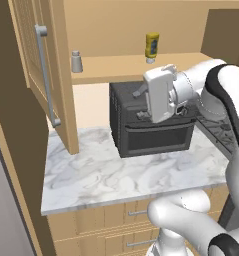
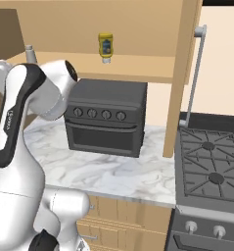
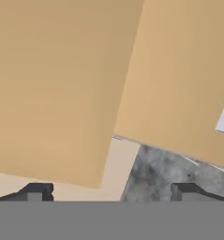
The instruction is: Move the shaker and mustard from the cabinet to the dining counter.
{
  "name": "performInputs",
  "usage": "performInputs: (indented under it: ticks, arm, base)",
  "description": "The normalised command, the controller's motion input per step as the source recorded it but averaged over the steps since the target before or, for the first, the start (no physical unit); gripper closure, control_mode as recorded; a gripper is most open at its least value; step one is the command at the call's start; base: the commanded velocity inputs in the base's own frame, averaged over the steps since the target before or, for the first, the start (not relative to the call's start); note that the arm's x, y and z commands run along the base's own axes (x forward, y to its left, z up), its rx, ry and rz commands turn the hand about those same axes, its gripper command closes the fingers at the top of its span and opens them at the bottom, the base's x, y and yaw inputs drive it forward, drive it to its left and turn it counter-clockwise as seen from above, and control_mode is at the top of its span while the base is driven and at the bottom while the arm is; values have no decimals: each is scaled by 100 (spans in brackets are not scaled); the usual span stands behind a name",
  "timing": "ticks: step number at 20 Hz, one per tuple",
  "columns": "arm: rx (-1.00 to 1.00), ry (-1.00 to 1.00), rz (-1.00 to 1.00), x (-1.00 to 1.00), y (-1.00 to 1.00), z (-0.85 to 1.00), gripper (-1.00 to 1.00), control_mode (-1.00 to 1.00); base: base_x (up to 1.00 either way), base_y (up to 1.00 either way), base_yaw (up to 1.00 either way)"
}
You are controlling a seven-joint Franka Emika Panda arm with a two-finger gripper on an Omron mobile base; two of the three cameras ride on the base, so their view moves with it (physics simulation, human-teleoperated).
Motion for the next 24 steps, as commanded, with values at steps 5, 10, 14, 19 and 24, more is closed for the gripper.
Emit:
performInputs:
  ticks: [5, 10, 14, 19, 24]
  arm:
    - [-18, -10, -29, 8, -40, 0, -100, -100]
    - [-21, -9, -24, 31, -18, 0, -100, -100]
    - [-22, 0, -21, 36, -44, 0, -100, -100]
    - [-21, 0, -10, 30, -49, -14, -100, -100]
    - [-21, -3, -7, 9, -35, -16, -100, -100]
  base:
    - [0, 0, 0]
    - [0, 0, 0]
    - [0, 0, 0]
    - [0, 0, 0]
    - [0, 0, 0]
